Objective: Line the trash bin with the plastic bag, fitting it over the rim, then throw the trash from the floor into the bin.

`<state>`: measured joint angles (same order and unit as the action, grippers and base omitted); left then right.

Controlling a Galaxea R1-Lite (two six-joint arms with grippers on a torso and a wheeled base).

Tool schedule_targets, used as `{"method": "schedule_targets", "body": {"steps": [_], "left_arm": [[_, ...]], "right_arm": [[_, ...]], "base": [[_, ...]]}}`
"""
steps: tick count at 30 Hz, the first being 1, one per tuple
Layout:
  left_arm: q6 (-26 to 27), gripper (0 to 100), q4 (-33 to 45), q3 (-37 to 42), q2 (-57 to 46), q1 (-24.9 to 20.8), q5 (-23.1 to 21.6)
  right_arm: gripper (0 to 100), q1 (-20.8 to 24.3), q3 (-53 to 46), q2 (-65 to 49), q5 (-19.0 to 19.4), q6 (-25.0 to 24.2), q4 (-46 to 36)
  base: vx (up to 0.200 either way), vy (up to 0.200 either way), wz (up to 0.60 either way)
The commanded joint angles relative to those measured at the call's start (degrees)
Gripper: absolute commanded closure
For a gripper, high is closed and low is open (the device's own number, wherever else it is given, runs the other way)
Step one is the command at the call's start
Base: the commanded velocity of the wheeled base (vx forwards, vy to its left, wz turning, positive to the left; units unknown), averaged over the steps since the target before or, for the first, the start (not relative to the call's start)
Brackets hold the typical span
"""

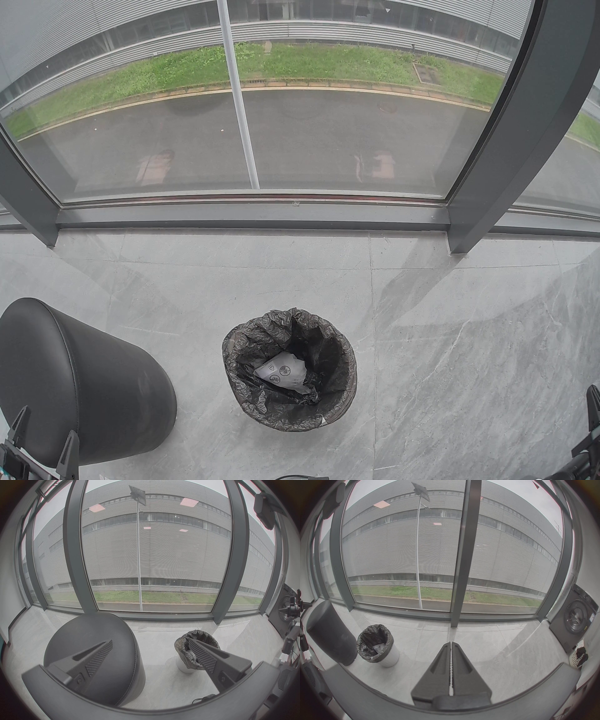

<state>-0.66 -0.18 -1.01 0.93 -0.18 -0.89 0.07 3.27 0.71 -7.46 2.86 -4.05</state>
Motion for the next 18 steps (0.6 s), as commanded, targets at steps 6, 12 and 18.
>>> {"method": "schedule_targets", "body": {"steps": [6,12,18], "left_arm": [[-0.04,0,0.01,1.01,-0.93,0.01,0.01],[-0.04,0,-0.08,1.01,-0.93,0.01,0.01],[-0.04,0,0.01,1.01,-0.93,0.01,0.01]], "right_arm": [[100,0.01,-1.25,-0.53,6.05,-0.49,1.85],[100,-0.07,-3.18,-0.44,7.81,-1.37,4.14],[100,-0.07,-3.27,-0.53,7.90,-1.81,4.14]], "base": [[0.000,0.000,0.00],[0.000,0.000,0.00],[0.000,0.000,0.00]]}}
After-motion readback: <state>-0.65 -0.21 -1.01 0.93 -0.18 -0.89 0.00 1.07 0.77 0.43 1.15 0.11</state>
